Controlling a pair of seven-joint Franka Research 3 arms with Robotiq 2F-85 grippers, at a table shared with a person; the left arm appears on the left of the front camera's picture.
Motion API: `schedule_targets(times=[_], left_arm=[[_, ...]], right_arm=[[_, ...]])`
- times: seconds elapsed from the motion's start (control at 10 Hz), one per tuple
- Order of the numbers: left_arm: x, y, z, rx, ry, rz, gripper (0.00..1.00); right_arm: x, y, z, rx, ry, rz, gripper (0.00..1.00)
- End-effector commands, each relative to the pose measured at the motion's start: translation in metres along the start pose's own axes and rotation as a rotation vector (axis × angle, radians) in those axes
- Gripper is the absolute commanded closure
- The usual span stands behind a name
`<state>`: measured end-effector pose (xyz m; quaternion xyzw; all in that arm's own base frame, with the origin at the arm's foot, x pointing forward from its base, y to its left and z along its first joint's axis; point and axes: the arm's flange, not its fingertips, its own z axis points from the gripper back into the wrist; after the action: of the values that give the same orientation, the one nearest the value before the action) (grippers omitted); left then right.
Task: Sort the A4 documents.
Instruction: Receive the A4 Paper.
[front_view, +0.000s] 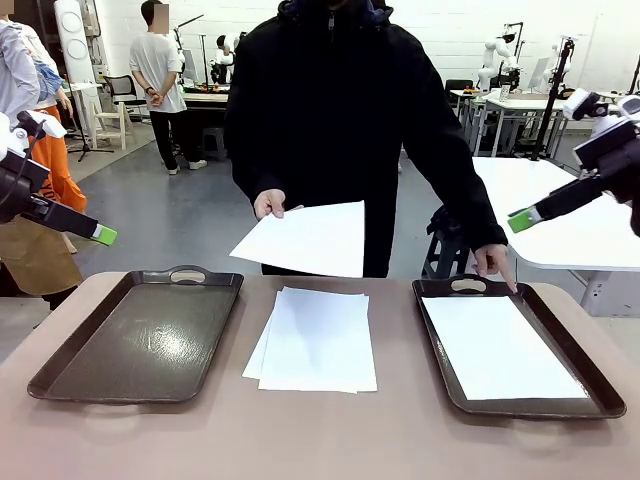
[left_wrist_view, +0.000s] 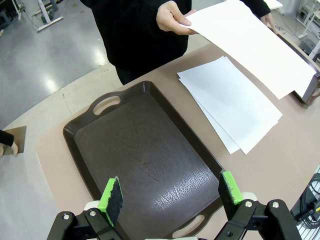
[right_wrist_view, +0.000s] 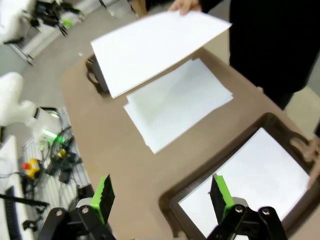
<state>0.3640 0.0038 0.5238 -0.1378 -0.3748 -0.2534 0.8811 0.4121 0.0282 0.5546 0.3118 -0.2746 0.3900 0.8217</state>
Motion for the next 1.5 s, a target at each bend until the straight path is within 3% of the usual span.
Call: schedule_targets(times=[0.0,0.3,0.5,0.9,1.4], left_arm=[[-0.001,0.002,-0.002,-0.005,-0.009,0.005,0.0],[-0.001,0.002,-0.002,-0.005,-0.009,0.005,0.0],[-0.001,0.002,-0.002,-0.005,-0.009,0.005,0.0],[-0.001,0.002,-0.002,-0.005,-0.009,0.005,0.0],[-0.001,0.002,-0.002,-0.005,-0.009,0.005,0.0]], right_arm=[[0.026,-0.016,-0.033,0.122,-0.046,-0.124,0.0],[0.047,-0.017,-0.076,0.274,-0.109,-0.279,0.0],[0.054,-0.03,-0.109,0.401,-0.173,-0.47,0.0],[0.049,-0.055,-0.175,0.479,-0.15,-0.701,0.0],[0.034,-0.039,-0.232,0.51,-0.127,-0.776,0.0]])
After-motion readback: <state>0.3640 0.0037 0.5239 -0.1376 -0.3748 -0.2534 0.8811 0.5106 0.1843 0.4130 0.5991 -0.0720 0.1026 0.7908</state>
